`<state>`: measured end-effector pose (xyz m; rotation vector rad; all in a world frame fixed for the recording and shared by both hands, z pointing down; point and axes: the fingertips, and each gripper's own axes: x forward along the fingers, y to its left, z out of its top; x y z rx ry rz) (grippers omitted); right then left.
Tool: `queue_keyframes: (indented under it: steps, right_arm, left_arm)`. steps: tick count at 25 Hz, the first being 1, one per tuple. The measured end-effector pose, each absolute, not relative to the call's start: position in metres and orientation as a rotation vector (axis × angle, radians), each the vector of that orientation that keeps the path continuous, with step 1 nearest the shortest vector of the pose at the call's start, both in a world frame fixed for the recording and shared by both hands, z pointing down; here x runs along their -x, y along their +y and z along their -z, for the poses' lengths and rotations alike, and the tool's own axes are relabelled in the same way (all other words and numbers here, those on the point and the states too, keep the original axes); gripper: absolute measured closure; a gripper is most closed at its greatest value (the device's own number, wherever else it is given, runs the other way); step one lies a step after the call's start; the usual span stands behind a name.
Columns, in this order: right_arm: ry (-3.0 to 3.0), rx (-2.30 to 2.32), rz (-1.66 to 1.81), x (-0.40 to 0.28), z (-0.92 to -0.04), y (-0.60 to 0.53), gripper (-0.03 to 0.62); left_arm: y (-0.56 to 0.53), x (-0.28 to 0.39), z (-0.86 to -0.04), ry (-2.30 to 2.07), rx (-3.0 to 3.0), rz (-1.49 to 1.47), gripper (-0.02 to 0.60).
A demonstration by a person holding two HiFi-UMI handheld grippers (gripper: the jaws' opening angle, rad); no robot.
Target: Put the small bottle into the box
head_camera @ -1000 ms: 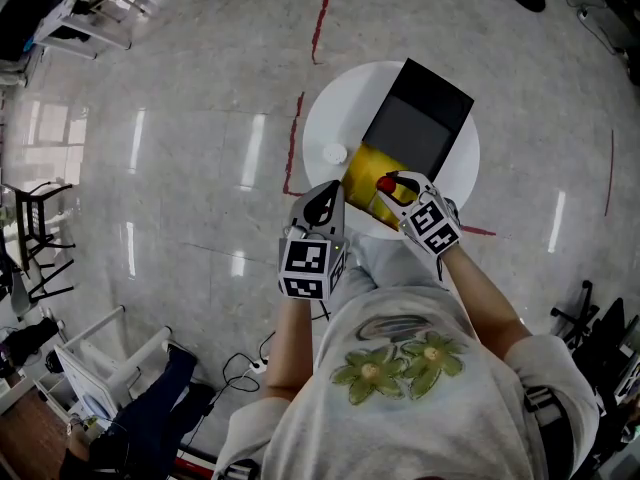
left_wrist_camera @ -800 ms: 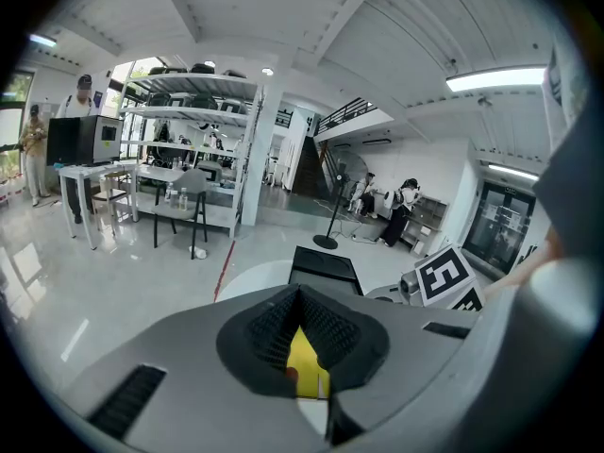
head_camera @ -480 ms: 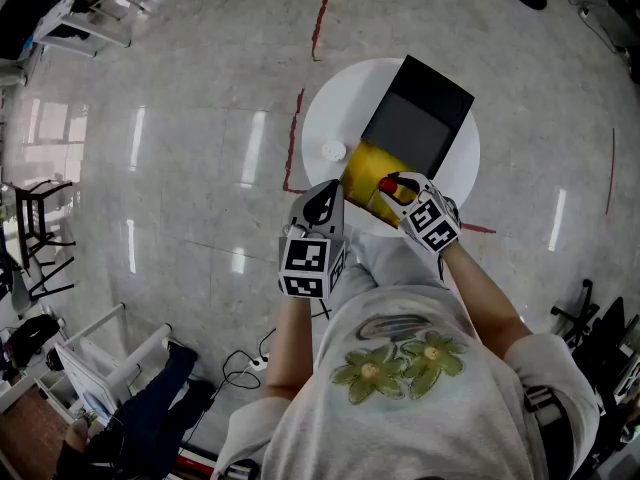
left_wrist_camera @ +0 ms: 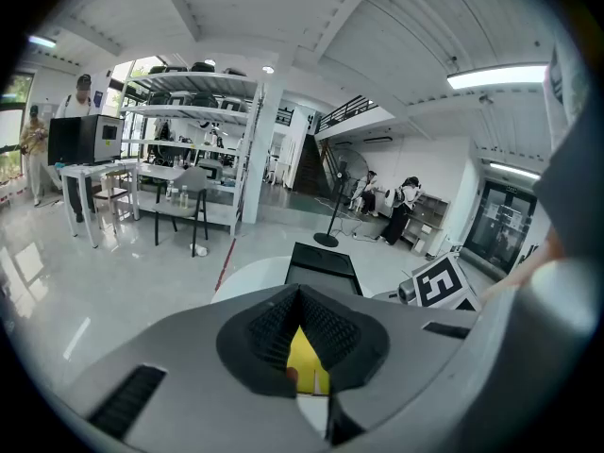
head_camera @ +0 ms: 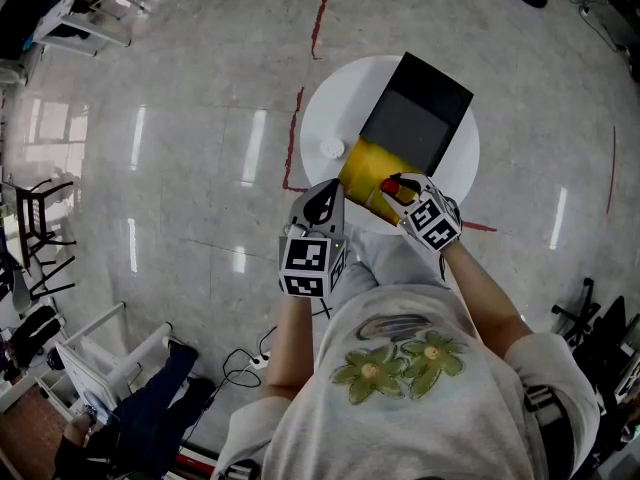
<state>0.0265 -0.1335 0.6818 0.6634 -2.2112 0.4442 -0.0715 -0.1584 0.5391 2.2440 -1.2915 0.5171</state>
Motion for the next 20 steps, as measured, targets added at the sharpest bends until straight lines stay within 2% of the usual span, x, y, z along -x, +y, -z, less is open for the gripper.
queue_keyframes:
  steps: [20]
  right_arm:
    - [-2.181,-0.600,-0.416,-0.022,-0.690,-0.120,0.437]
  left_arm:
    - [-0.141,0.072,-0.541,-1.301,-2.235,-0.517,0.581]
